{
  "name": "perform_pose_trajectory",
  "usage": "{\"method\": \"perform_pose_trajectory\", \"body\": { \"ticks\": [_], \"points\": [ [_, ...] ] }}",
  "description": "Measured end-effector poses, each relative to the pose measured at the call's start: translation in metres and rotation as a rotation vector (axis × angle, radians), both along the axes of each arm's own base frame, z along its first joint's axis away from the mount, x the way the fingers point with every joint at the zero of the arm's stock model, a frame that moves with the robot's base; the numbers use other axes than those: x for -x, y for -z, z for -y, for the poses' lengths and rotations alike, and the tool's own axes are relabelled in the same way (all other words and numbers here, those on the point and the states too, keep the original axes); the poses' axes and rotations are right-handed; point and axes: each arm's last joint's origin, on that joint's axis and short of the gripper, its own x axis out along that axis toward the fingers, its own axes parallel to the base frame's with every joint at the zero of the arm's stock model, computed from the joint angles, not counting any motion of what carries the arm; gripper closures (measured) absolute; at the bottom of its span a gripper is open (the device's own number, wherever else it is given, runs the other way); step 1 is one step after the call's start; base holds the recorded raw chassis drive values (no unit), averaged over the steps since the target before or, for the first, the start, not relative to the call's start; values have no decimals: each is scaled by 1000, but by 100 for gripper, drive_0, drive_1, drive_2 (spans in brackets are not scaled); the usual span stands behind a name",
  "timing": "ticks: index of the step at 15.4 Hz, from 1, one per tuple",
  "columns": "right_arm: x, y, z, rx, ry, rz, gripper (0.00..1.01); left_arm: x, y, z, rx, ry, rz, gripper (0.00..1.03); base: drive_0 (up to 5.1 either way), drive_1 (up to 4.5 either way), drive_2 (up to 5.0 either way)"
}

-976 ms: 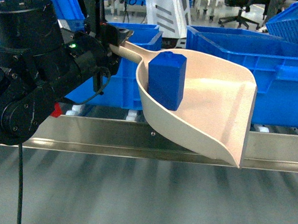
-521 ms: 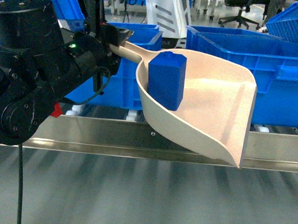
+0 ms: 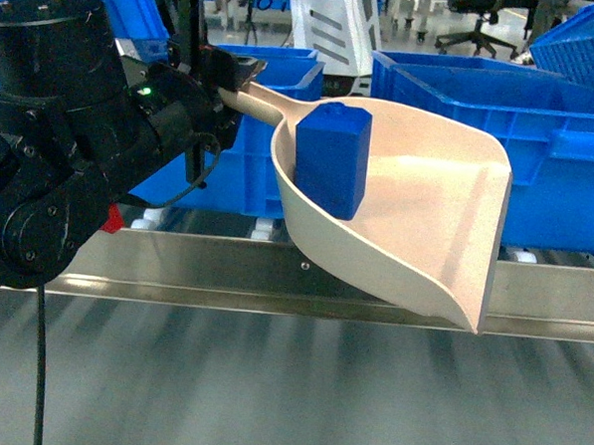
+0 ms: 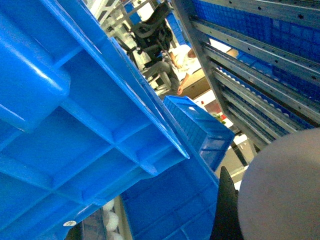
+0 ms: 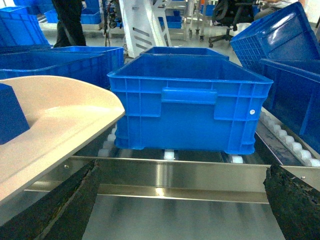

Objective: Place part in tray to right shelf

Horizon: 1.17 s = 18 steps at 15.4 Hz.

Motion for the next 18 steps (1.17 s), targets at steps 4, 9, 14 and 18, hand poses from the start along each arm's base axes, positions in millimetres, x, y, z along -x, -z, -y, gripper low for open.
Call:
{"method": "perform_pose_trajectory", "body": {
  "ticks": [4,9,14,18],
  "points": [
    [0,0,0,0,0,0,3,0,0,0,0,0,0,90,0,0,0],
    [0,0,0,0,0,0,3,21,-11,0,16,-97,-318,90,0,0,0],
    [0,0,0,0,0,0,3,56,-59,-14,81,-95,-126,90,0,0,0],
    [0,0,0,0,0,0,3,58,-97,-48,25,-254,-85,90,0,0,0]
  ]
}}
